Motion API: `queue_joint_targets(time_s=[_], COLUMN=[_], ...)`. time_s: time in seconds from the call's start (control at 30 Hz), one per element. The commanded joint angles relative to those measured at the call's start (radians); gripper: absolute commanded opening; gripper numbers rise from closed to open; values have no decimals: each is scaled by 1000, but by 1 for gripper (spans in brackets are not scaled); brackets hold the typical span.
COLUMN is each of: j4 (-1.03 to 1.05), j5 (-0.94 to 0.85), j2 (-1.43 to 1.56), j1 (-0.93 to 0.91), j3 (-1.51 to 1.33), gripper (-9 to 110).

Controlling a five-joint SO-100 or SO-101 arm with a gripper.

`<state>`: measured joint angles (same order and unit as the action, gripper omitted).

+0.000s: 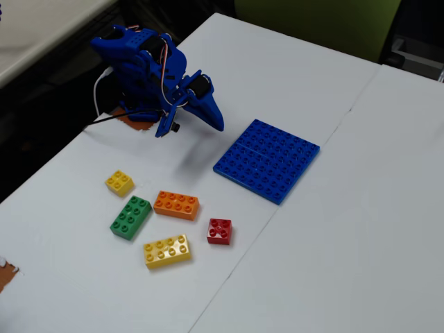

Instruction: Pick up the 2x2 yellow block and go up the 8x8 blue block.

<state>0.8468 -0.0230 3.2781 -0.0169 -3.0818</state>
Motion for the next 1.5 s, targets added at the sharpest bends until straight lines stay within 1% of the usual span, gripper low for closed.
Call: queue_joint_targets(time_s=[0.0, 1.27, 1.37, 1.43, 1.47], j4=[-15, -15, -6, 23, 46], j5=[-2, 0, -23, -98, -104], j2=[40, 43, 43, 43, 43], j1=[-5, -18, -15, -14, -14], j3=[-5, -6, -5, 3, 11], gripper=[0, 0, 3, 11, 16])
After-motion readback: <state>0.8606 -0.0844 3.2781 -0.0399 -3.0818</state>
